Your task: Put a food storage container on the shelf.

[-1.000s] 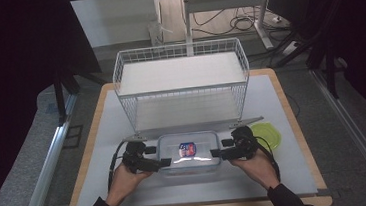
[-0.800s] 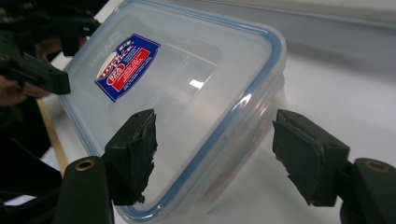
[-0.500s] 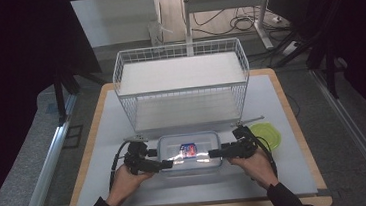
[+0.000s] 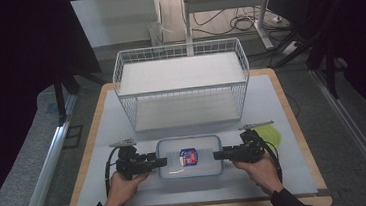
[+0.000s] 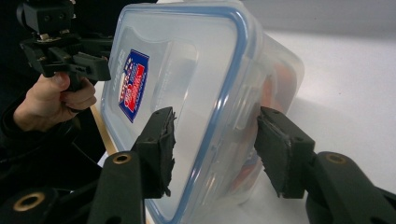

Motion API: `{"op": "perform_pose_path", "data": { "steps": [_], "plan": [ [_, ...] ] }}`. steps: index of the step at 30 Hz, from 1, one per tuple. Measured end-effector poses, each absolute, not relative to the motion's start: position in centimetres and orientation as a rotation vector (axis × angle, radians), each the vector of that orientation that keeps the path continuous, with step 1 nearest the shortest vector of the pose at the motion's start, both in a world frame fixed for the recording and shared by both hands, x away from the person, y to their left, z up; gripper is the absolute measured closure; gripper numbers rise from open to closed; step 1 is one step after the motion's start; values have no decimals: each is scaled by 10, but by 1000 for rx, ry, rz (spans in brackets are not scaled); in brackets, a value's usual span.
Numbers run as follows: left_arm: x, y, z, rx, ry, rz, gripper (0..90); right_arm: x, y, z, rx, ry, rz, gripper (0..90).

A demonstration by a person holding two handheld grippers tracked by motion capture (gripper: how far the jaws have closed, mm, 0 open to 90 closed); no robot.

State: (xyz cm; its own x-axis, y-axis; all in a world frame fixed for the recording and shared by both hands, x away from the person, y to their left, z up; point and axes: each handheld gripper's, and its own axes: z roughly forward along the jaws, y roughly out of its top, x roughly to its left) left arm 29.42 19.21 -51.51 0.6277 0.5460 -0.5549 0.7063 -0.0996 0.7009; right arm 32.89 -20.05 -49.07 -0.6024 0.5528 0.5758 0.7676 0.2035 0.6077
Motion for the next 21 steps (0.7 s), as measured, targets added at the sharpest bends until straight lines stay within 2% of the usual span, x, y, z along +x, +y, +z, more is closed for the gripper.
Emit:
{"op": "perform_pose_path", "data": {
  "steps": [9, 10, 11, 12, 17, 19, 21],
  "plan": [
    [285, 194, -514, 1771, 986, -160, 468, 321, -204, -490, -1242, -2239, -1346, 502],
    [285, 195, -514, 1769, 991, -165, 467, 320, -202, -495, -1240, -2227, -1307, 442],
    [285, 195, -514, 1769, 991, -165, 466, 320, -202, -495, -1240, -2227, -1307, 442],
    [285, 196, -516, 1765, 991, -172, 464, 319, -203, -497, -1251, -2206, -1329, 480],
    [284, 195, -515, 1777, 984, -164, 460, 318, -203, -496, -1243, -2222, -1333, 492],
    [287, 195, -517, 1785, 994, -196, 438, 319, -204, -496, -1245, -2206, -1336, 495],
    [288, 195, -521, 1771, 1026, -224, 369, 319, -204, -497, -1246, -2192, -1330, 495]
  ]
}}
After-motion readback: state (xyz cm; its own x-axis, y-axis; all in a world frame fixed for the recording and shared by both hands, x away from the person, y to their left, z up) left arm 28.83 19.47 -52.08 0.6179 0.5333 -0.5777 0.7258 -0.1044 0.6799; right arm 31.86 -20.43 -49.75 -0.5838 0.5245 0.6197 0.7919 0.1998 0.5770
